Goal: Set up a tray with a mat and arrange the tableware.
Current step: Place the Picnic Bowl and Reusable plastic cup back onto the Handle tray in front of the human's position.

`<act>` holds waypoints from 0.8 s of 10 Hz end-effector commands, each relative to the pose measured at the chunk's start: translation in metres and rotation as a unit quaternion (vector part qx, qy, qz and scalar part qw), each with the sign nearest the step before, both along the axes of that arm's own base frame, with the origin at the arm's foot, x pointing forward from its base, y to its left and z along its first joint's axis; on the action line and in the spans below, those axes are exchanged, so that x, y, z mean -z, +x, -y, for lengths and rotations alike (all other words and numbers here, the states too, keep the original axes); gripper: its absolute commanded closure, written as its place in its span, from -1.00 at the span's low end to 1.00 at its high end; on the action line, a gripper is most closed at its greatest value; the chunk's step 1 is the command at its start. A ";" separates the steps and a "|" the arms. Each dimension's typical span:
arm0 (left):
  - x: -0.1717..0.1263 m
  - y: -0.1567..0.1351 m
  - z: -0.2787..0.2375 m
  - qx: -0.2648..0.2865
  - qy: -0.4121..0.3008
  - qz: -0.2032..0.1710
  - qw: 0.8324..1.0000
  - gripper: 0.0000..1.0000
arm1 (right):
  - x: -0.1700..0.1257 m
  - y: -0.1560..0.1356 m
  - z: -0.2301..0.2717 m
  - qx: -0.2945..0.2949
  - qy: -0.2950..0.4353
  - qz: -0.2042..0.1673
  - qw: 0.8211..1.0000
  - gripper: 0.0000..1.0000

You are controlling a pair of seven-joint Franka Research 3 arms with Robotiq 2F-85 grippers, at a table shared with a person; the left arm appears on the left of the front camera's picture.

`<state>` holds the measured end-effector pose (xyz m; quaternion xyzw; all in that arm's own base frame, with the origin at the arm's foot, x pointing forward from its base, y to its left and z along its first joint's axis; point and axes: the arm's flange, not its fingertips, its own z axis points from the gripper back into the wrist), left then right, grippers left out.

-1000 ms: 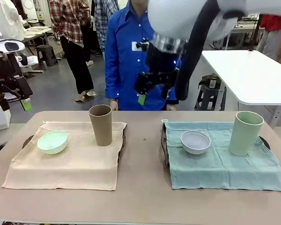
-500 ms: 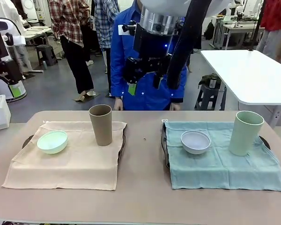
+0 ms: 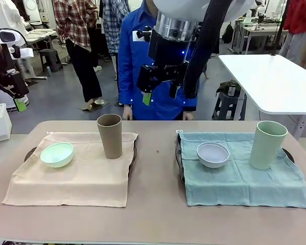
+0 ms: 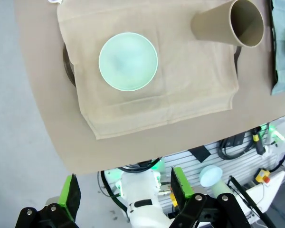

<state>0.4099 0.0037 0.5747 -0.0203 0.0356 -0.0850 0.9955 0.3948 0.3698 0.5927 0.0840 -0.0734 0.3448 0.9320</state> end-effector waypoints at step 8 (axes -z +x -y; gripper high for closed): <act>0.005 0.003 0.000 0.017 -0.015 -0.007 1.000 -1.00 | 0.000 -0.002 0.011 -0.042 -0.001 -0.015 0.999 -1.00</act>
